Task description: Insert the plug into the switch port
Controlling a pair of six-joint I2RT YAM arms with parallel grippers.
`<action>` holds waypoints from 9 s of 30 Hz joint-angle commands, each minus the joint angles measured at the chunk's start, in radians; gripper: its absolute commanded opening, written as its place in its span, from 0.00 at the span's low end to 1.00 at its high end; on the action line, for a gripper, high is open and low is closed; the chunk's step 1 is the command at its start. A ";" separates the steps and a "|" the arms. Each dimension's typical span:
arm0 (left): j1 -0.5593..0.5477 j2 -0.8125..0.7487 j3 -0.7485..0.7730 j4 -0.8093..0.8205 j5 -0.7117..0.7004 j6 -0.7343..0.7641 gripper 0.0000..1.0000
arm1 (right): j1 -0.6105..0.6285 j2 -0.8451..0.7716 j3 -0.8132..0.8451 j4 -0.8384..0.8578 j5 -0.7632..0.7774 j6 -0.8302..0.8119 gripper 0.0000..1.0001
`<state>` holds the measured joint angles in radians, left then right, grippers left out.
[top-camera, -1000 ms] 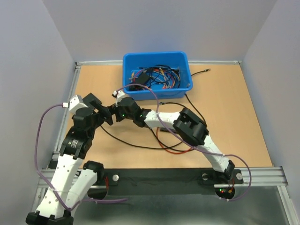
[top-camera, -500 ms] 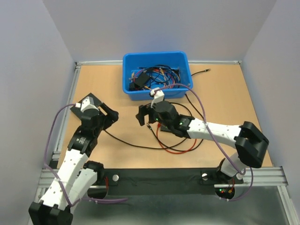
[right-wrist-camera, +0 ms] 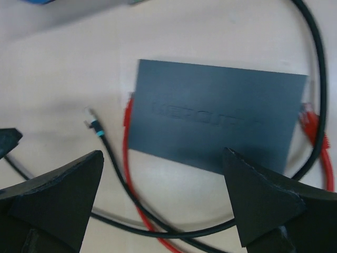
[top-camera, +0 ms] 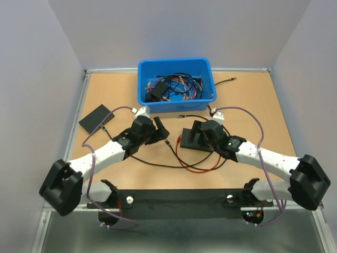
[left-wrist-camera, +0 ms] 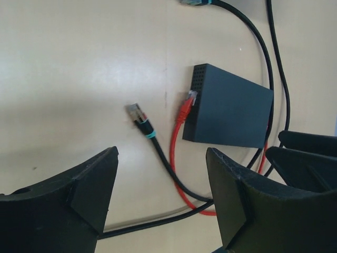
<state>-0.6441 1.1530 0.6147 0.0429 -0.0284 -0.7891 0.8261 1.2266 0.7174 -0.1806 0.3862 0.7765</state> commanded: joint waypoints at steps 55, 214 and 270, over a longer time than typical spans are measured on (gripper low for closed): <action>-0.123 0.180 0.023 0.146 -0.045 -0.025 0.73 | -0.162 0.563 0.247 0.214 -0.409 -0.213 0.69; 0.135 -0.582 -0.254 0.607 0.248 0.082 0.79 | -0.021 0.085 0.266 0.362 -0.954 -0.347 0.00; 0.136 -0.526 -0.044 0.062 0.101 -0.173 0.00 | -0.019 0.165 0.387 0.253 -0.719 -0.468 0.58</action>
<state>-0.5121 0.6178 0.4938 0.2108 0.1219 -0.8894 0.8059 1.4006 1.0595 0.1093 -0.3981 0.3634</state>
